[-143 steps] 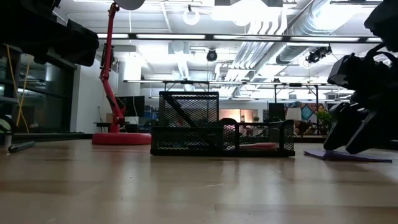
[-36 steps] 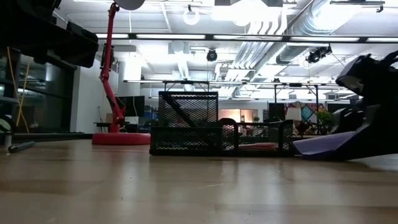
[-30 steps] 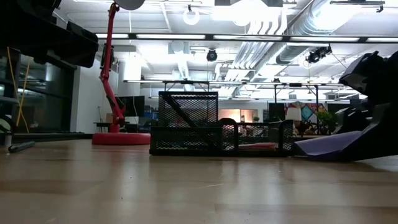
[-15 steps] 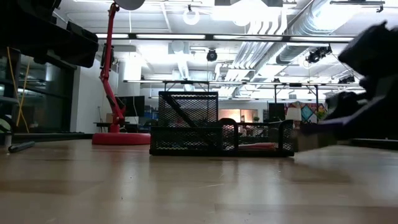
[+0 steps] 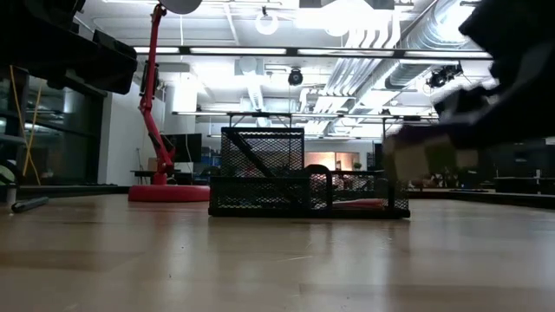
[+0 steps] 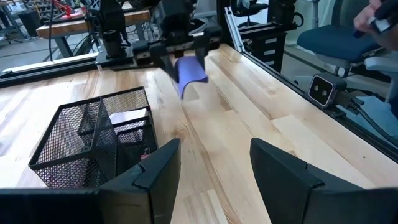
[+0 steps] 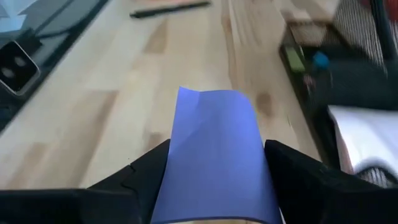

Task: Pick and place office supplies into organizer
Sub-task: Put the blue sticky notes into the black desk organizer

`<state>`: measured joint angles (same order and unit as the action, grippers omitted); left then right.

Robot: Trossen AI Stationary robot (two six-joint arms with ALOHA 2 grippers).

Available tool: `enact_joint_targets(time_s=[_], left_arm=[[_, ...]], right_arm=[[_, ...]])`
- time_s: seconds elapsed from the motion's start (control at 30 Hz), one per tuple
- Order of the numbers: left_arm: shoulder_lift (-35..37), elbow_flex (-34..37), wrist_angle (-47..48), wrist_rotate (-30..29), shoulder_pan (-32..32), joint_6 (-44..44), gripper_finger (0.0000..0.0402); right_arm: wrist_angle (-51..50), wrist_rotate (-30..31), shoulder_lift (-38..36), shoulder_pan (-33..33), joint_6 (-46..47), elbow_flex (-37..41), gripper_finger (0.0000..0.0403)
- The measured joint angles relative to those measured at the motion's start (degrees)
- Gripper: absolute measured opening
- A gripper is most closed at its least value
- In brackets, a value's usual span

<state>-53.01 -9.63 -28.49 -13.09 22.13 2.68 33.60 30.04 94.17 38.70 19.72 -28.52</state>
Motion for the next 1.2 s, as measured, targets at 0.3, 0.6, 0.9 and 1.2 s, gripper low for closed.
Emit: enact_joint_targets(time_s=[0.3, 0.6, 0.9, 1.2], left_arm=[[0.00, 0.00, 0.00, -0.02, 0.00, 0.00, 0.0184], [0.00, 0.00, 0.00, -0.02, 0.01, 0.02, 0.0184], [0.00, 0.00, 0.00, -0.02, 0.00, 0.01, 0.0184], [0.00, 0.00, 0.00, -0.02, 0.01, 0.01, 0.0184]], right_arm=[[-3.55, 5.67, -0.07, -0.02, -13.21, -6.44, 0.0220], [-7.58, 15.17, -0.09, -1.74, -19.75, -8.17, 0.0218], [-11.70, 9.88, -0.09, -10.12, -19.74, -8.17, 0.0220], [-15.70, 0.68, -0.15, -17.77, -19.77, -8.17, 0.0220]])
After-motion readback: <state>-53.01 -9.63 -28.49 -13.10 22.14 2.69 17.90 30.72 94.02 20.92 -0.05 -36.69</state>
